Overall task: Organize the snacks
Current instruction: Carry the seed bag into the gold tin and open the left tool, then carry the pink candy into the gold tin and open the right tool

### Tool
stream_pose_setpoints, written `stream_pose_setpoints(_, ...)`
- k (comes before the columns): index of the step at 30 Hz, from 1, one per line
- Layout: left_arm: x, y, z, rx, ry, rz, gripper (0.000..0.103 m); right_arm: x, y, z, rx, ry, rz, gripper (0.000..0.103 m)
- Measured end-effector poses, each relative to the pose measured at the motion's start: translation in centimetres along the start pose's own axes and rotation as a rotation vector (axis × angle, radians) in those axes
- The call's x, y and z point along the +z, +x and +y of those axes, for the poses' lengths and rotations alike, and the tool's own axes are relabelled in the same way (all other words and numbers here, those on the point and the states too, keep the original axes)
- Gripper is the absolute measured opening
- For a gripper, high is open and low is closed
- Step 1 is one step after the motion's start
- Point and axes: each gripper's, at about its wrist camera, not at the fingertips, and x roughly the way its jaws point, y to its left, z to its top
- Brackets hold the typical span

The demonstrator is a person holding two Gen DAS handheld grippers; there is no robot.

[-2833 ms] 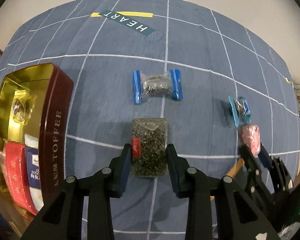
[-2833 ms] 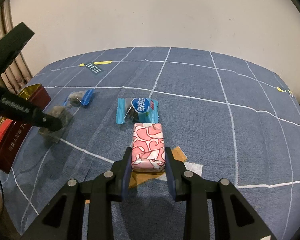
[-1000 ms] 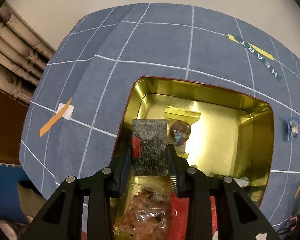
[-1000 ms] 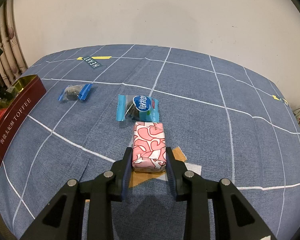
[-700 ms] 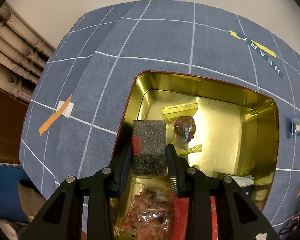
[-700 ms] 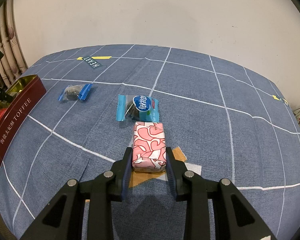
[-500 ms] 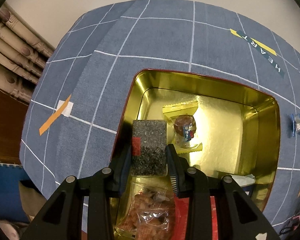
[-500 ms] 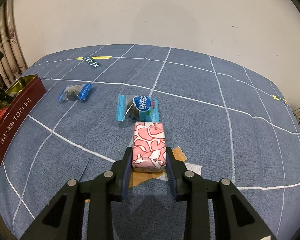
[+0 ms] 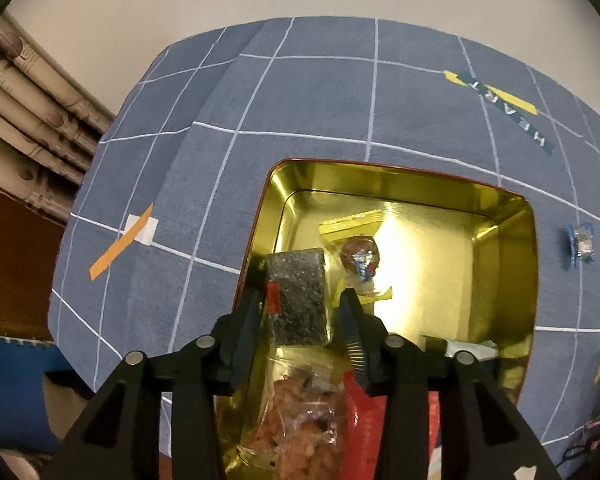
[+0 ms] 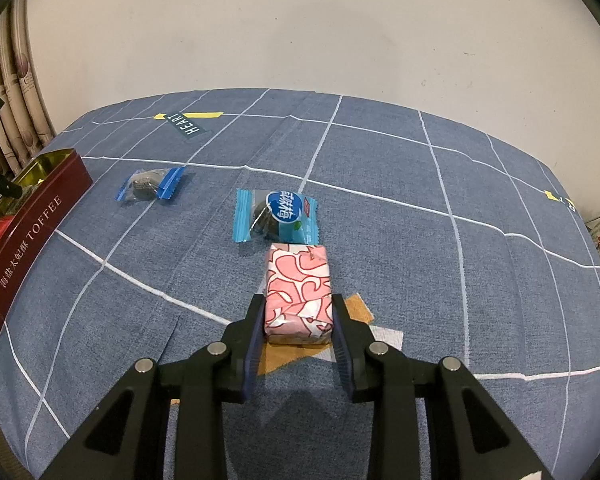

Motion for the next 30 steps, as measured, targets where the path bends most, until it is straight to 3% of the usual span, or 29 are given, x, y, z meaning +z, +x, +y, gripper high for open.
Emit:
stream_pose_setpoints(4,-0.4,-1.6,0.0,-0.002,-0.002,-0.040,0.046,0.0,0.0,0.0,-0.001,-0.001,0.000,0.032)
stream_pose_setpoints(8,-1.4,-3.9,0.5,-0.018,-0.011,-0.103,0.060,0.0,0.0,0.0,-0.001,-0.001,0.000,0.032)
stream_pose_setpoints(12,-3.2,-5.8,0.9,-0.008,-0.018,-0.163,0.062,0.0,0.0,0.0,-0.006,-0.005,0.000,0.032)
stream_pose_setpoints(22,-8.0,-7.2,2.9,-0.019,-0.068,-0.202,0.065,0.1,0.1,0.1,-0.019,-0.006,0.005,0.033)
stream_pose_setpoints(30,-10.2,-7.2,4.1,-0.038,-0.114,-0.224,0.068,1.7,0.7,0.0,-0.024,-0.005,0.110,0.033)
